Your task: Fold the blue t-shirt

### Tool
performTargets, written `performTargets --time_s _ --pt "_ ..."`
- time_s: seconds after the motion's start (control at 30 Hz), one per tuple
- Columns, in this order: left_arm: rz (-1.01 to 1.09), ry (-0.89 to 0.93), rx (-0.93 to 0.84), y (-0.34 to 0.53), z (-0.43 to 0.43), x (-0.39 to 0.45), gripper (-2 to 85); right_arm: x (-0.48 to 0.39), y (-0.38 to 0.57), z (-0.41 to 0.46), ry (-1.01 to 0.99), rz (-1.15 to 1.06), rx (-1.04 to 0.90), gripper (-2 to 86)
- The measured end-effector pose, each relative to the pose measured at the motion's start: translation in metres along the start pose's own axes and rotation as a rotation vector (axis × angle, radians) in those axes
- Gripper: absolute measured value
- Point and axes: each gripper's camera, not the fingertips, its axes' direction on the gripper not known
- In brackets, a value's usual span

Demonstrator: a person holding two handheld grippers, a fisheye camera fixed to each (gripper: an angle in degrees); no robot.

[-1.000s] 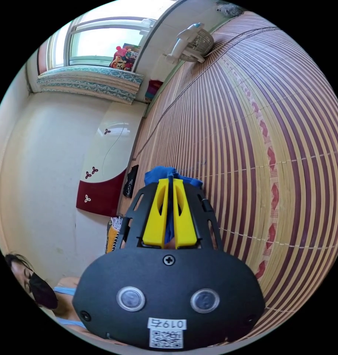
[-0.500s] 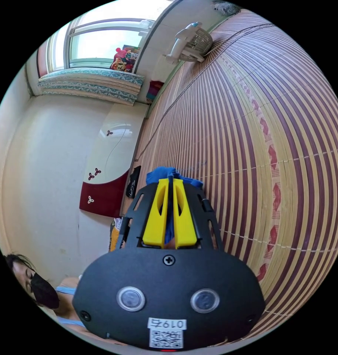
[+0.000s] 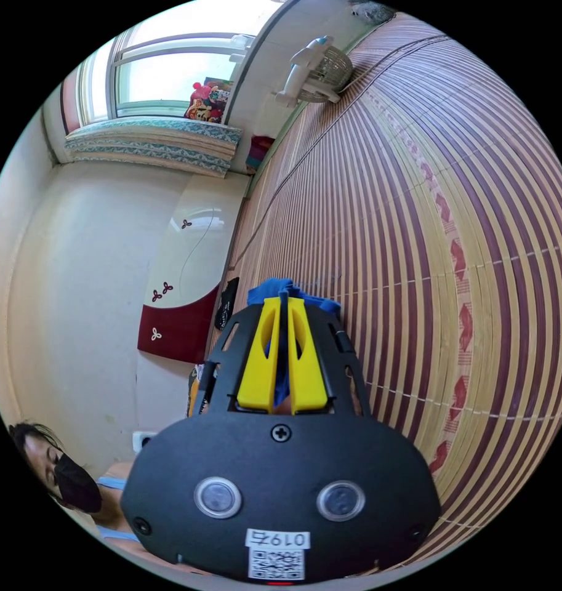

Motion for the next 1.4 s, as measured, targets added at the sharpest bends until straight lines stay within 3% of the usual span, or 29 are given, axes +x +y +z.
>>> performTargets --time_s 0.17,0.33,0.47,0.77,1.1,1.23,1.4 --pt "-0.110 0.137 0.091 -0.002 -0.031 -0.018 0.9 0.000 0.001 -0.001 -0.003 0.006 -0.003 0.2" --pt "-0.052 0.149 0.108 -0.012 -0.056 -0.002 1.0 -0.009 0.002 -0.006 -0.012 0.001 -0.016 0.1" --pt "0.058 0.103 0.017 -0.019 -0.053 0.030 1.0 -0.017 0.005 -0.010 0.060 -0.032 -0.043 0.1" --pt "0.224 -0.062 -0.091 -0.034 -0.045 0.088 1.1 -0.004 0.006 -0.007 -0.011 -0.039 -0.048 0.1" --pt "0.236 -0.088 -0.133 -0.051 -0.060 0.108 1.0 -0.010 0.006 -0.001 0.018 -0.058 -0.068 2.7" --pt "0.212 -0.092 -0.123 -0.061 -0.073 0.112 1.0 -0.020 0.003 -0.015 0.044 -0.088 -0.055 8.5" --pt "0.181 -0.063 -0.122 -0.065 -0.099 0.110 0.9 -0.029 0.011 -0.054 0.062 -0.085 0.034 7.6"
